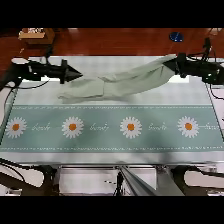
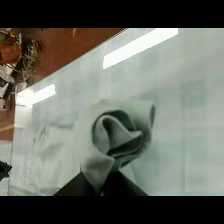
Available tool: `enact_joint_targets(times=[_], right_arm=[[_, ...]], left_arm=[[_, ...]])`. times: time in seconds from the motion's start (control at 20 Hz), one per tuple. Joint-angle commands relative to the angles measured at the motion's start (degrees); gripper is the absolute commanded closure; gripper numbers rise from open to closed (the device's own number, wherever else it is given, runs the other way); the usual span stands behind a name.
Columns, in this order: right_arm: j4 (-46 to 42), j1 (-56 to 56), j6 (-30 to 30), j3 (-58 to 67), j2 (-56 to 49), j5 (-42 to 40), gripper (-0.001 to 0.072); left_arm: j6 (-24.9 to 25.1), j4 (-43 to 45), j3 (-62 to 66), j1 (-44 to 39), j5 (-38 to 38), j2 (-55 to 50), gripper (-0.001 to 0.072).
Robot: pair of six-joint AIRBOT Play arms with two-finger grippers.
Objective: Fold the shirts.
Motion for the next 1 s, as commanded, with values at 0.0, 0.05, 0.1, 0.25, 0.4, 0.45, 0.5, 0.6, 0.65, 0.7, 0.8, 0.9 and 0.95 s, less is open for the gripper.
enact_joint_targets(times=[0.0, 0.05, 0.1, 0.25, 0.4, 0.45, 0.5, 0.6, 0.65, 0.7, 0.8, 0.9, 0.95], right_arm=[[-12.5, 0.1, 9.0, 0.0, 8.4, 4.1, 0.0690], [-15.7, 0.1, 11.4, 0.0, 10.7, 4.8, 0.0690], [-18.2, 0.1, 13.5, 0.0, 12.8, 5.0, 0.0690], [-23.1, 0.1, 19.4, 0.0, 18.9, 5.7, 0.0690], [-26.1, 0.1, 22.7, 0.0, 23.4, 8.3, 0.0690], [-27.3, 0.1, 23.9, 0.0, 24.6, 9.1, 0.0690], [-28.3, 0.1, 24.7, 0.0, 25.6, 10.0, 0.0690], [-28.6, 0.1, 25.9, 0.0, 27.4, 11.8, 0.0690], [-28.4, 0.1, 26.6, 0.0, 28.3, 12.7, 0.0690], [-28.4, 0.1, 27.5, 0.0, 29.2, 13.4, 0.0690], [-28.4, 0.1, 28.5, 0.0, 31.2, 14.3, 0.0690], [-28.7, 0.1, 29.3, 0.0, 33.2, 15.0, 0.0690], [-28.7, 0.1, 29.3, 0.0, 34.0, 15.2, 0.0690]], left_arm=[[2.2, -4.0, 0.0, -11.4, 7.8, -0.8, 0.0676], [2.2, -4.0, 0.0, -14.7, 10.0, -1.2, 0.0676], [2.2, -4.0, 0.0, -18.1, 12.3, -1.7, 0.0676], [2.1, -4.0, 0.0, -26.5, 18.9, -3.1, 0.0676], [2.1, -4.0, 0.0, -32.2, 20.7, -4.9, 0.0676], [1.2, -4.0, 0.0, -33.6, 20.7, -5.8, 0.0676], [-0.1, -4.0, 0.0, -34.9, 20.9, -6.7, 0.0677], [-1.5, -5.5, 0.0, -37.4, 22.3, -8.6, 0.0676], [-1.5, -7.8, 0.0, -38.8, 23.7, -9.6, 0.0677], [-1.5, -10.8, 0.0, -40.1, 25.2, -10.6, 0.0677], [-1.3, -17.6, 0.0, -43.1, 28.5, -12.7, 0.0677], [-1.2, -22.5, 0.0, -45.6, 31.9, -14.1, 0.0677], [-0.9, -24.4, 0.0, -46.0, 32.2, -14.4, 0.0677]])
